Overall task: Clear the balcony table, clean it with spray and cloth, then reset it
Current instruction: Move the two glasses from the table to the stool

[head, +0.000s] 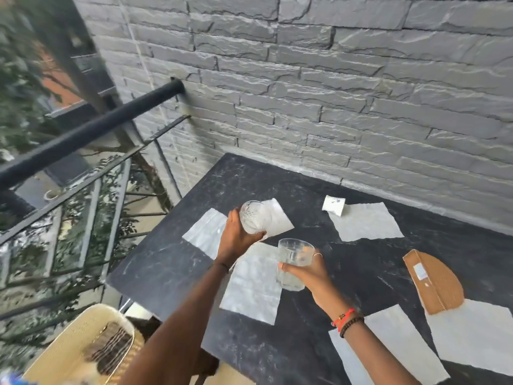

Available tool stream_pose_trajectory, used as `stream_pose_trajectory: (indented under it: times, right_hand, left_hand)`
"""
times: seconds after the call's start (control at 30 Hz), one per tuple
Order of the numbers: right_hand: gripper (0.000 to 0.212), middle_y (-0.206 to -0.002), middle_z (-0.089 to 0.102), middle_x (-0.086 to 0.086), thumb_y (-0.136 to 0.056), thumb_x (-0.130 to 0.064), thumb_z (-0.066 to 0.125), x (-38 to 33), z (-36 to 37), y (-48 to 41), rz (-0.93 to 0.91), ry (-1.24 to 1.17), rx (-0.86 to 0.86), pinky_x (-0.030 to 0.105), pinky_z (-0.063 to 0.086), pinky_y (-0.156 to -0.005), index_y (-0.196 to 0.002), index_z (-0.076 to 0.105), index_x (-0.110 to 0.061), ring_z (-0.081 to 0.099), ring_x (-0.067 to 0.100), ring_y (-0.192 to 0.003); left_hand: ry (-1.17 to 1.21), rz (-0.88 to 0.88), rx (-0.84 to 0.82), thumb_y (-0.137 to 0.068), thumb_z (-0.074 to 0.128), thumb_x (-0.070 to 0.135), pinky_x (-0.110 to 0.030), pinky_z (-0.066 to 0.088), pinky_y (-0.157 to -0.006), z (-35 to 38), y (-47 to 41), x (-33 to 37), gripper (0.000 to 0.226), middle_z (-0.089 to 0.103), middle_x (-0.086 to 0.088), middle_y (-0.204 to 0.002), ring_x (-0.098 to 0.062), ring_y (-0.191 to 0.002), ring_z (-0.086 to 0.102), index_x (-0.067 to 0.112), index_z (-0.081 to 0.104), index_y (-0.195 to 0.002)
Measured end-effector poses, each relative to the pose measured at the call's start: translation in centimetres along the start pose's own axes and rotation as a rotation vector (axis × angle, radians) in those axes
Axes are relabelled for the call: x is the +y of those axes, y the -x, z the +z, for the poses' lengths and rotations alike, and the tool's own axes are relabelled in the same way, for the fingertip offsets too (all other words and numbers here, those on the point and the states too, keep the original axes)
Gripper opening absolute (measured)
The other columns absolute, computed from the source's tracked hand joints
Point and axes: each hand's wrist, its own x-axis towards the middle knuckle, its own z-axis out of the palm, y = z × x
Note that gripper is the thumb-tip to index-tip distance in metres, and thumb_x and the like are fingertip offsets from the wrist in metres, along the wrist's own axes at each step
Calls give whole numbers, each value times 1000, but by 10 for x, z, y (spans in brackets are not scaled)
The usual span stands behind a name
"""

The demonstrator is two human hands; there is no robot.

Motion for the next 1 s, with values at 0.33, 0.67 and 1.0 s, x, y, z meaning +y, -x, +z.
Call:
stream_pose_trajectory:
  times: [0.33,0.67,1.0]
  right_hand:
    - [99,-129,44,-8,-59,-20,89,-5,86,48,-306,120,-275,32,44,-101,-136,28,-24,49,11,-117]
    - [96,-125,52,6,-60,-8,88,14,183,125,-339,167,-534,32,47,-98,-137,32,-12,56,18,-111]
    - [65,-94,64,-18,-58,-10,88,85,260,185,-280,227,-684,14,48,-81,-102,47,-33,61,-8,-88]
  left_hand:
    - [95,-121,313,-62,85,46,-25,43,-98,-97,124,-38,86,51,4,-126,-10,-118,50,21,42,-131]
    - [124,-384,559,-66,85,41,-39,39,-109,-161,277,-94,95,48,-6,-137,-16,-127,47,12,33,-141]
    - [125,-582,594,-64,88,39,-34,48,-100,-169,419,-170,94,54,0,-134,-14,-122,54,24,36,-140]
